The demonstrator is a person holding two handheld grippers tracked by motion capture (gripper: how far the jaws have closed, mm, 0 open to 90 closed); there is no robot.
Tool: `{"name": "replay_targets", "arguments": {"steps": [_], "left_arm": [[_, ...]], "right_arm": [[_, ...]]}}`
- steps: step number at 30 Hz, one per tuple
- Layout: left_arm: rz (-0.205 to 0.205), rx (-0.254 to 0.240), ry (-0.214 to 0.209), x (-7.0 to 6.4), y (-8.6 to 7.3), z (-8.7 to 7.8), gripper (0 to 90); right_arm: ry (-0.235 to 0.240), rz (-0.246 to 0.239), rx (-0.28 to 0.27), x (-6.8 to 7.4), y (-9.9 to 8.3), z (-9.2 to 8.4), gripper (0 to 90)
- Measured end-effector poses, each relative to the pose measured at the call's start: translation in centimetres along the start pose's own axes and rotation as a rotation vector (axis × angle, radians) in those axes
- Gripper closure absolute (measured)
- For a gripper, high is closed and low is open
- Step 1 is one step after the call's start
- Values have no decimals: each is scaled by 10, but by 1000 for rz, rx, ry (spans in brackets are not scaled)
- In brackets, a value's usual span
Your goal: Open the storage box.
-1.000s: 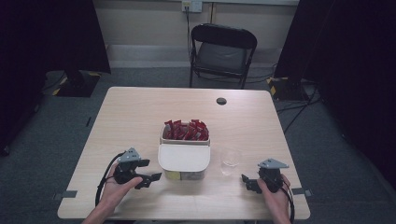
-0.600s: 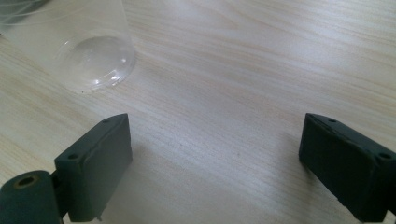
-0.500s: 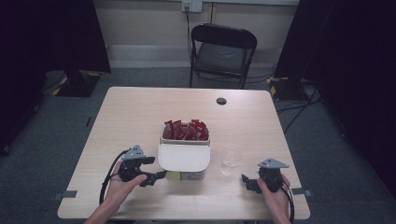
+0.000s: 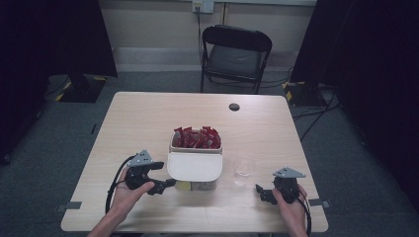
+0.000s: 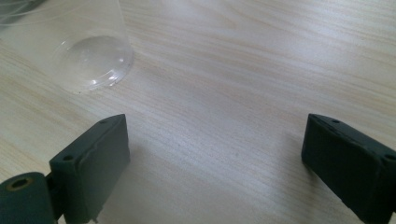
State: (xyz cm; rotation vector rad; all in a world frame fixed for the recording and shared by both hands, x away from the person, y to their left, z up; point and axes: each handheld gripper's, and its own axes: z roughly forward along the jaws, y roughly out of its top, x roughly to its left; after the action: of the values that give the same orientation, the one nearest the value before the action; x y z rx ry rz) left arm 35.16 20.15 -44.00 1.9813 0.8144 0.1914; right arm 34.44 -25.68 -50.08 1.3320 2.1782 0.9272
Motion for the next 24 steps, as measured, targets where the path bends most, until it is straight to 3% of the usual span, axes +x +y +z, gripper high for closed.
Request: {"name": "replay_targets", "arguments": {"steps": [18, 24], "left_arm": [[-4, -22, -42, 0, 12, -5, 177], [-22, -23, -51, 0, 17, -3, 177]], "right_arm": [[-3, -1, 3, -1, 0, 1, 60], [-3, -1, 3, -1, 0, 1, 60]]}}
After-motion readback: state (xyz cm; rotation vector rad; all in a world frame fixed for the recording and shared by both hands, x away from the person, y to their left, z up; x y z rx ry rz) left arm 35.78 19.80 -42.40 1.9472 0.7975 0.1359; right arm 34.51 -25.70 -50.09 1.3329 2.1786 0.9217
